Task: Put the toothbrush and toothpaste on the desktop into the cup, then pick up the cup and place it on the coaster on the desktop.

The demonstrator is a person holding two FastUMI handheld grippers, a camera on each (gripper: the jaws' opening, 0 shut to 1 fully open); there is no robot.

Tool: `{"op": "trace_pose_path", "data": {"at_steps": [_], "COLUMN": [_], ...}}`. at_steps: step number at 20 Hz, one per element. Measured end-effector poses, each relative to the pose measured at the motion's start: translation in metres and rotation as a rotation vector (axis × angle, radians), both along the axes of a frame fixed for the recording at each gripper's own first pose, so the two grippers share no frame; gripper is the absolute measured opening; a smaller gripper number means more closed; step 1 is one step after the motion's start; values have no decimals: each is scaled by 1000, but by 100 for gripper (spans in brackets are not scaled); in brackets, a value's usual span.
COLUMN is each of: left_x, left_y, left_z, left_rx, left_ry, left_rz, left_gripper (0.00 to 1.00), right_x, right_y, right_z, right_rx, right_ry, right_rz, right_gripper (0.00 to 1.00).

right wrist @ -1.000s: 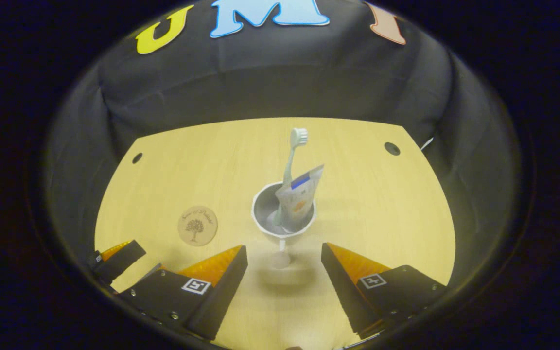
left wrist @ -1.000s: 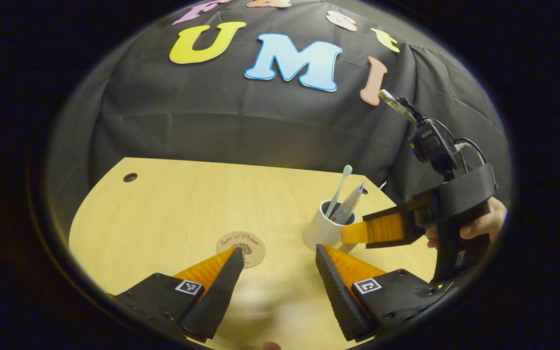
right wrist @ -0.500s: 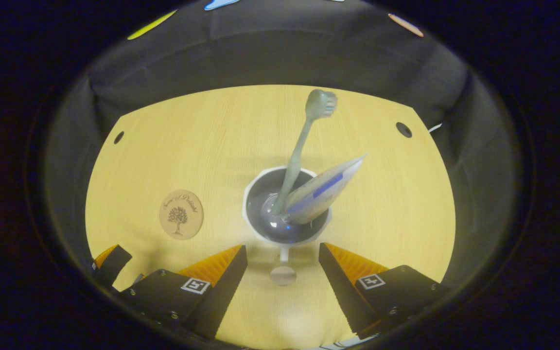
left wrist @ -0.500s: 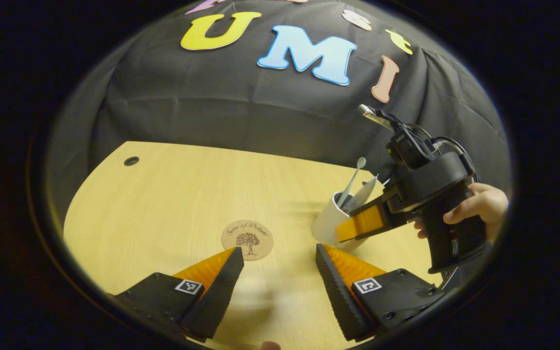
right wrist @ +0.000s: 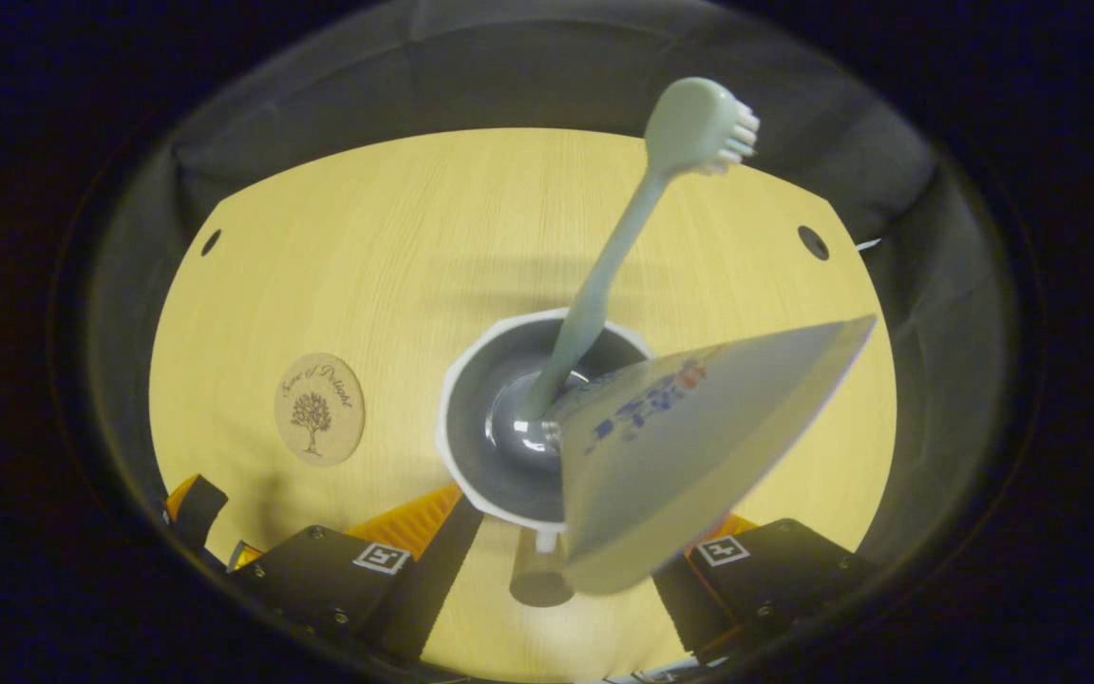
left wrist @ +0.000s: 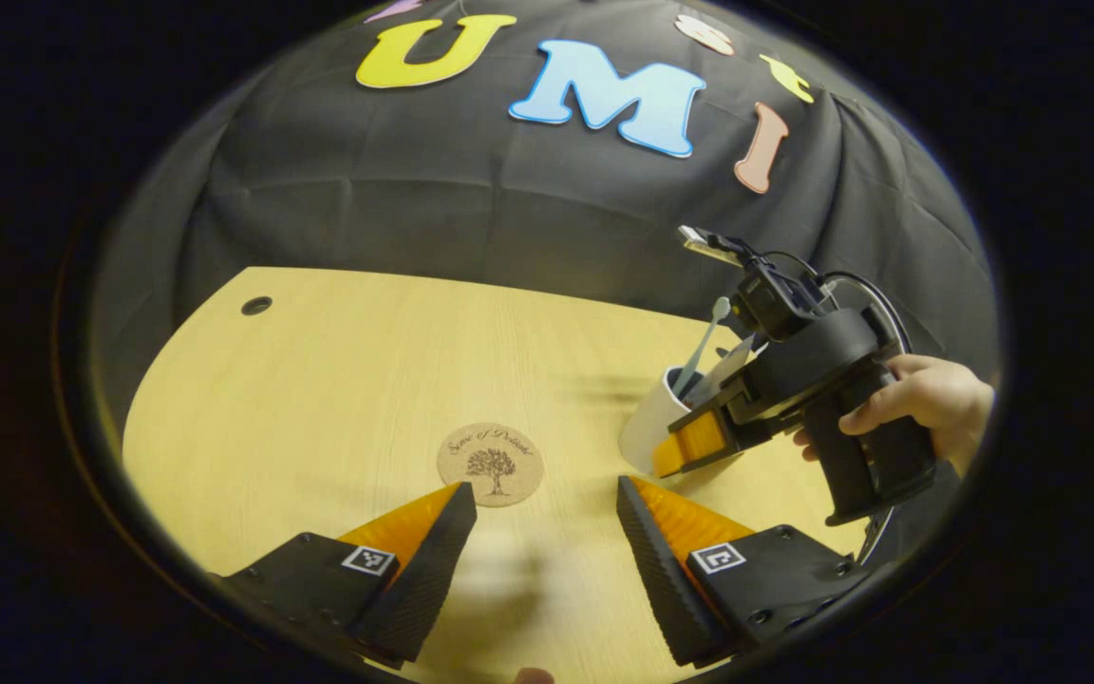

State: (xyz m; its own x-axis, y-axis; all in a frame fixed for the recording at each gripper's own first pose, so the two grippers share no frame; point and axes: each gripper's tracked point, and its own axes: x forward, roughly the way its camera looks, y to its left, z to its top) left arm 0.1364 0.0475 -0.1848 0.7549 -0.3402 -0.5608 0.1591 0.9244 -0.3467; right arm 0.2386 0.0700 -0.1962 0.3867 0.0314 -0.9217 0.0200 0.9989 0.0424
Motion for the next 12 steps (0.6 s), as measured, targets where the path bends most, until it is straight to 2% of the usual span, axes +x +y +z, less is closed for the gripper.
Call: {"op": "trace_pose_path", "data": {"at_steps": [1,3,4,5,6,7,8,9,11,12], "left_x": [0,-1,-1,-3,-4,-5,-7,-7,-8,-9], "left_y": [1,5,5,6,6,7,7,7,7,7], "left_z": [-1,-4,-2,-4,-4,-3,-4,-6,-8,-9], "left_rx": [0,7,10,10,8,7,8,9,3,1], "left_ry": [4,9,13,18,23,30,39,46,56,61], "left_rz": [1,5,9,14,19,22,25,27,36,38], "left_gripper": [97,97,100,100,94,97,97,98,98,98], "right_x": [0,1,4,5,3,3,2,2,2,1], "right_y": [-1,-2,-1,-1,-1,-1,-3,-2,-5,-5], "right_z": [-3,-7,-4,-8,-9,-11,-10,-11,-14,-10], "right_rx": [-4,-10,-12,-14,-12,-12,-24,-25,-28,-20], "right_ry": [5,15,4,11,19,26,23,25,26,25], "right_rz": [4,12,16,20,26,32,36,45,46,33], "right_gripper": [90,89,84,84,82,82,77,65,54,41]}}
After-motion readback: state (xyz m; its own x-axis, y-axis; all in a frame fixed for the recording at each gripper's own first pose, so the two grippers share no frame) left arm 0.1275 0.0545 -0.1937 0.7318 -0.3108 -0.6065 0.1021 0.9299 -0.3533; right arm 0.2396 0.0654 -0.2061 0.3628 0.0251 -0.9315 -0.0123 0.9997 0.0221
